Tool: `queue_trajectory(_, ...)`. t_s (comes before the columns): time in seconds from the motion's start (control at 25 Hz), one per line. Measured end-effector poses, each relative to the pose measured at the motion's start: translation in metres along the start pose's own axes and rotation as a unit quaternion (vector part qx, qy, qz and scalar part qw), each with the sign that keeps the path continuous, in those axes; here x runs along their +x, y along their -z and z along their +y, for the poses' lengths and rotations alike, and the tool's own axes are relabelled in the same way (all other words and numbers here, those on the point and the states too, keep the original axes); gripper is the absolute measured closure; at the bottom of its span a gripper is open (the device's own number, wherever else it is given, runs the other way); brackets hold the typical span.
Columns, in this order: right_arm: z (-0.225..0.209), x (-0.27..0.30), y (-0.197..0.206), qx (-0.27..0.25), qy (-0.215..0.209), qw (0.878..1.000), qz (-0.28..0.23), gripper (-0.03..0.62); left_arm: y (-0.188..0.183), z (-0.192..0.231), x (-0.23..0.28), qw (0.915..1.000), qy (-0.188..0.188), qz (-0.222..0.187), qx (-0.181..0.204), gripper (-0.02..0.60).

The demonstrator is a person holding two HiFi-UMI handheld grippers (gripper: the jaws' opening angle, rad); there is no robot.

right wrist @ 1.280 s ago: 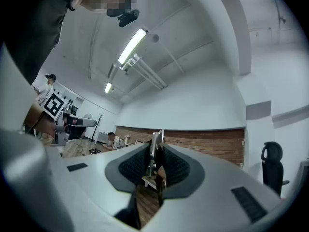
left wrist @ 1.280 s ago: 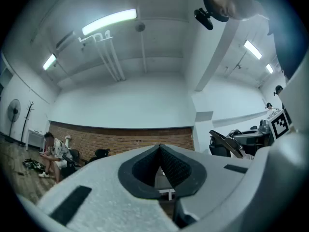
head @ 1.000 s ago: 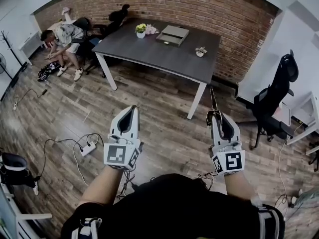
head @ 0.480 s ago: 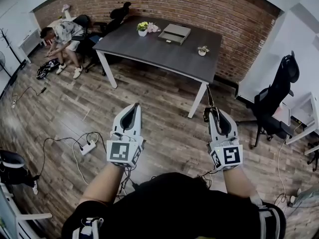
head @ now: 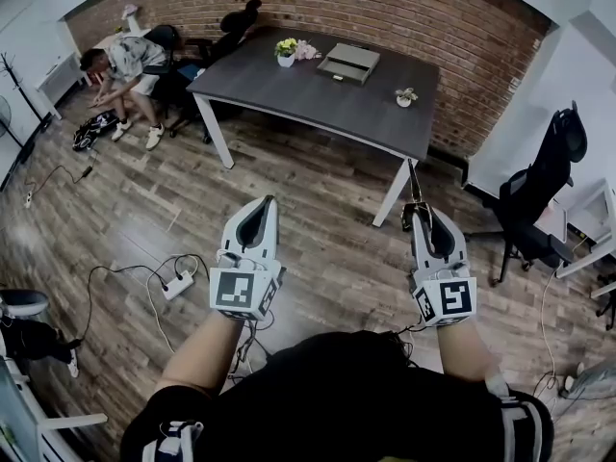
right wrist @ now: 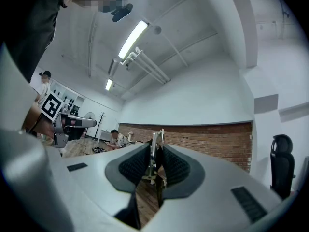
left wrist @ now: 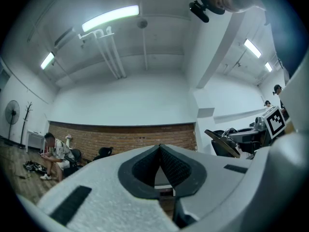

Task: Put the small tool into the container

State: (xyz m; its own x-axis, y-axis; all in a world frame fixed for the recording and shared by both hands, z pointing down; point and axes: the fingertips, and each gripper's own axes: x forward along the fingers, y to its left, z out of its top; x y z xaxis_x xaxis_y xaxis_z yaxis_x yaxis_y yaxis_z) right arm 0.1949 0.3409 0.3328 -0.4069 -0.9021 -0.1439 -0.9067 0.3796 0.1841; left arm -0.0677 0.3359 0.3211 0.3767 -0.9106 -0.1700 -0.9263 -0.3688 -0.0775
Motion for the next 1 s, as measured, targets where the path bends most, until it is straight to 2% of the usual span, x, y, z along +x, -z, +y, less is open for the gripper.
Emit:
queue_trajectory(0.28,0.013,0.021,0.004,0.013,0.008,1.000,0.001,0.514,0.011,0.027,0.007,1.0000,0.005,0.004,0.001,0.572)
queue_trajectory(0.48,0.004,0.046,0.015,0.011,0.003,1.000,0.009,0.514,0.029,0.038,0.031,0.9999,0.002,0.014,-0.007,0.572)
queue_trajectory(0.76,-0.029,0.112,0.038,0.015,-0.013,1.000,0.006,0.513,0.047,0.060,0.094,0.9998,-0.011,0.017,0.000,0.572)
queue_trajectory(1.0,-0.068,0.195,0.061,0.032,-0.031,0.999,0.003,0.514,0.057,0.091,0.174,0.9992,-0.031,0.024,0.010,0.572)
